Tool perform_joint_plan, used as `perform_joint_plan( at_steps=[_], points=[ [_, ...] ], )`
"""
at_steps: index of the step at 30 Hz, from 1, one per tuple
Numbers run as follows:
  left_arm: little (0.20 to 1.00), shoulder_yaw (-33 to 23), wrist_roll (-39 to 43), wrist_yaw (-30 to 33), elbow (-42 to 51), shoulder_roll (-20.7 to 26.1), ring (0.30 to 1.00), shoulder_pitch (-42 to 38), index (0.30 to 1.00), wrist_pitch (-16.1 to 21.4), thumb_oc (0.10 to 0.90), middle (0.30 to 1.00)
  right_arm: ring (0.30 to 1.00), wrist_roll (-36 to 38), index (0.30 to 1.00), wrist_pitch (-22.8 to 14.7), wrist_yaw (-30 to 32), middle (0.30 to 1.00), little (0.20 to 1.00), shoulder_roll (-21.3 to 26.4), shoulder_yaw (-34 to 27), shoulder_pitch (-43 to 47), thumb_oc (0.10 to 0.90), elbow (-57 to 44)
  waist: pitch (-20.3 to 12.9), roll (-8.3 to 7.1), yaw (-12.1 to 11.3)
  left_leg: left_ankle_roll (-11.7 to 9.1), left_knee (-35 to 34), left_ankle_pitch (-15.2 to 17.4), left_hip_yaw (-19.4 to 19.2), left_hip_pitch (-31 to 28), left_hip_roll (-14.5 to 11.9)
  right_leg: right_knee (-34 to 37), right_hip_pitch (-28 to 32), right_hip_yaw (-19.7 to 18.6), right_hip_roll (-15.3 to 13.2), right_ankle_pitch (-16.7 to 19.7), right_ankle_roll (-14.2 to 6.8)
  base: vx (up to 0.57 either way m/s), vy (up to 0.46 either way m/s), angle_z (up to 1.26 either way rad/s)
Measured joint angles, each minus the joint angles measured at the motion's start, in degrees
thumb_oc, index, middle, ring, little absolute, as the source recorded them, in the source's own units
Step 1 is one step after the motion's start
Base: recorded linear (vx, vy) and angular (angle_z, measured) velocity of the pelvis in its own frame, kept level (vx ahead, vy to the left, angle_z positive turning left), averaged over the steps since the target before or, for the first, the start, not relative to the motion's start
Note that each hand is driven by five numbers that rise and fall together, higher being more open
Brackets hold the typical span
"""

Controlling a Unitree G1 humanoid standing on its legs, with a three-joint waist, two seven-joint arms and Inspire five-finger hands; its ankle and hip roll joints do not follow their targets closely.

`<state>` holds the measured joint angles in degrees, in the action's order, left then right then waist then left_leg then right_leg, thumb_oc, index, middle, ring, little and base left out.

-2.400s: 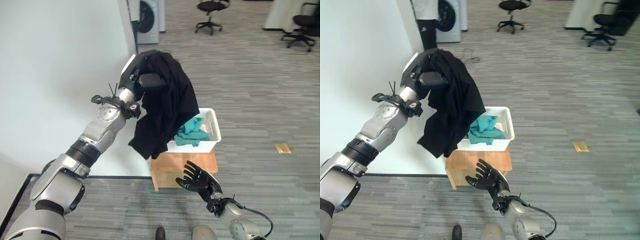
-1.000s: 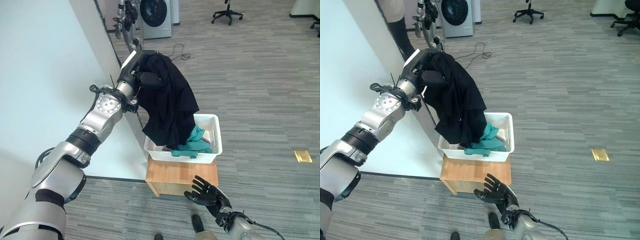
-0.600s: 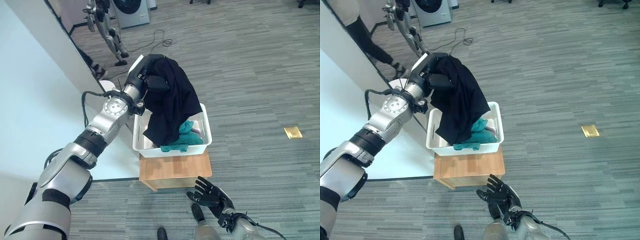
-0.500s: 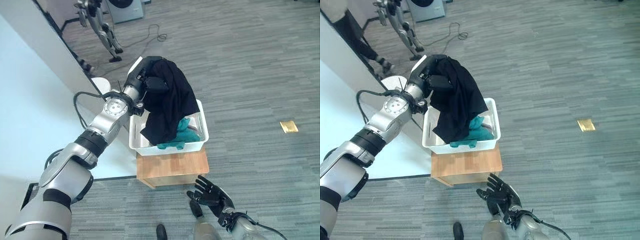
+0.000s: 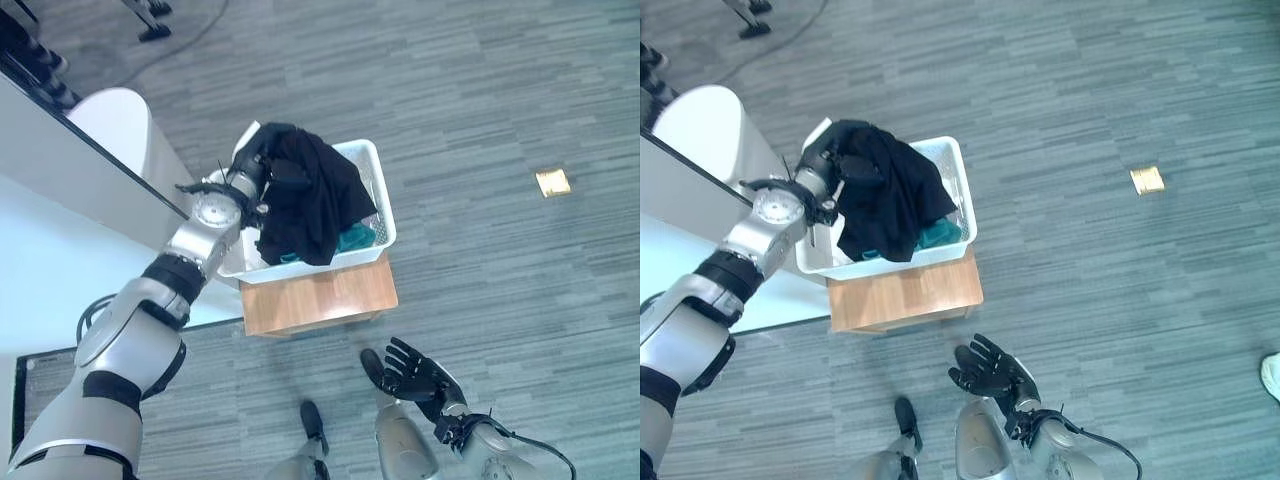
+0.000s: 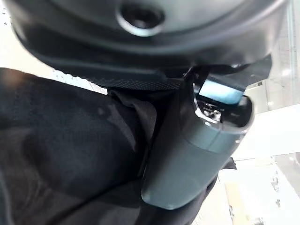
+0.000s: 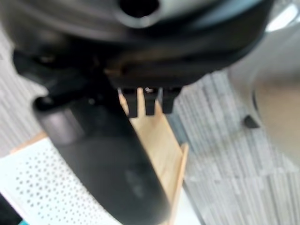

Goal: Pick up bed clothes into laundry basket.

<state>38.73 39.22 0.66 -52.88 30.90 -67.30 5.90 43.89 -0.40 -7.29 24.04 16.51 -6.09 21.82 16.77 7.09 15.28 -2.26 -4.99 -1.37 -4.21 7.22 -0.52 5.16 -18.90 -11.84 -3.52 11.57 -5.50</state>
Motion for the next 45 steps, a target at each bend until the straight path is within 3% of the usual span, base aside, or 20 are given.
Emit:
perform_joint_plan(
  at_steps=[7,8,9,20,27,32,36,40,42,44,45],
  points=[
    [0.300,0.0,-0.1,0.0,-2.0,1.0,0.300,-1.5,0.300,0.0,0.400,0.300,0.900,-0.1,0.900,-0.6,-0.2,0.900,0.900,0.0,1.0,1.2,0.800,-0.2,1.1,-1.01,0.4,-0.1,0.0,0.0,-0.1,0.1,-0.7,0.0,-0.2,0.0,0.8,0.1,0.2,0.01,-0.004,-0.02],
    [0.448,0.0,-0.2,0.0,-2.4,1.0,0.448,-1.6,0.448,0.0,0.499,0.448,0.900,-0.1,0.900,-0.6,-0.2,0.900,0.900,0.0,1.1,1.3,0.800,-0.2,1.2,-1.14,0.5,-0.1,0.0,0.0,-0.1,0.1,-0.7,0.0,-0.2,0.0,0.8,0.1,0.2,0.00,0.000,0.00],
    [0.900,0.0,-1.1,0.0,-3.3,1.0,0.900,-2.1,0.900,0.0,0.800,0.900,0.900,-0.1,0.900,-0.7,-0.2,0.900,0.900,0.0,1.1,1.7,0.800,-0.2,1.5,-1.41,0.7,-0.1,0.0,0.0,-0.1,0.1,-0.7,0.0,-0.2,0.1,0.8,0.1,0.2,0.00,0.000,0.00],
    [0.900,2.1,-6.6,-0.5,-3.6,1.2,0.900,-2.9,0.900,-0.2,0.800,0.900,0.900,-0.1,0.900,-1.6,-0.4,0.900,0.900,0.0,1.0,1.8,0.800,0.0,2.0,-1.63,0.5,-0.3,0.0,-0.2,0.2,0.0,-0.7,0.0,0.2,0.7,0.5,0.3,0.3,0.00,-0.004,0.02],
    [0.900,6.3,-8.0,-2.5,8.5,1.8,0.900,-2.8,0.900,-0.1,0.800,0.900,0.900,-0.7,0.900,-1.7,-1.3,0.900,0.900,-0.1,0.8,1.8,0.800,0.2,2.1,-1.49,-1.5,-0.8,0.0,-0.5,1.7,-2.1,-0.7,0.0,3.0,2.6,0.1,0.1,0.4,-0.02,-0.004,0.13],
    [0.900,6.5,-5.6,-3.8,20.7,1.8,0.900,-1.0,0.900,0.3,0.800,0.900,0.900,-0.9,0.900,-1.6,-1.3,0.900,0.900,0.0,0.3,1.8,0.800,0.3,2.1,-0.55,-2.9,-0.9,0.0,-0.7,3.3,-3.3,-0.6,0.0,5.2,4.5,-0.4,-0.5,-0.2,-0.03,-0.009,0.21],
    [0.900,-0.6,5.2,-6.3,33.5,-3.3,0.900,16.7,0.900,1.2,0.800,0.900,0.900,-1.8,0.900,-1.6,-1.3,0.900,0.900,0.0,0.0,1.0,0.800,0.1,1.0,1.80,-4.3,-0.9,0.0,-0.7,4.7,-5.0,-0.6,0.0,7.5,5.9,-0.6,-1.1,-0.1,-0.01,0.003,0.16],
    [0.900,-4.8,12.8,-8.1,41.8,-9.1,0.900,38.2,0.900,0.0,0.800,0.900,0.900,-2.7,0.900,-1.5,-1.3,0.900,0.900,0.0,-1.5,0.3,0.800,-0.4,0.6,2.43,-5.5,-0.8,0.0,-0.7,5.5,-6.3,-0.6,0.0,9.2,6.7,-0.8,-1.4,0.1,-0.02,0.013,0.11],
    [0.900,-6.7,14.3,-9.5,42.9,-9.9,0.900,48.1,0.900,-2.0,0.800,0.900,0.900,-4.0,0.900,-1.3,-1.3,0.900,0.900,0.1,-3.2,-0.6,0.800,-1.6,0.5,2.51,-7.1,-0.7,0.0,-0.7,6.0,-6.7,-0.6,0.0,9.8,7.0,-0.8,-1.6,0.3,-0.01,0.023,0.08],
    [0.900,-9.2,14.1,-10.6,44.2,-7.7,0.900,57.0,0.900,-3.3,0.800,0.900,0.900,-5.8,0.900,-1.2,-1.4,0.900,0.900,0.1,-5.3,-2.1,0.800,-3.0,0.4,2.56,-8.3,-0.4,0.0,-0.5,6.3,-7.1,-0.6,0.0,10.3,7.1,-0.8,-1.7,0.4,0.02,0.029,0.04],
    [0.900,-12.6,14.1,-11.8,44.7,-7.7,0.900,62.2,0.900,-3.6,0.800,0.900,0.900,-6.3,0.900,-1.1,-1.5,0.900,0.900,0.1,-6.5,-2.8,0.800,-4.1,0.2,2.50,-8.5,-0.2,-0.1,-0.3,6.3,-7.4,-0.6,0.0,10.4,7.1,-0.8,-1.7,0.3,0.00,0.000,0.00]
  ],
)
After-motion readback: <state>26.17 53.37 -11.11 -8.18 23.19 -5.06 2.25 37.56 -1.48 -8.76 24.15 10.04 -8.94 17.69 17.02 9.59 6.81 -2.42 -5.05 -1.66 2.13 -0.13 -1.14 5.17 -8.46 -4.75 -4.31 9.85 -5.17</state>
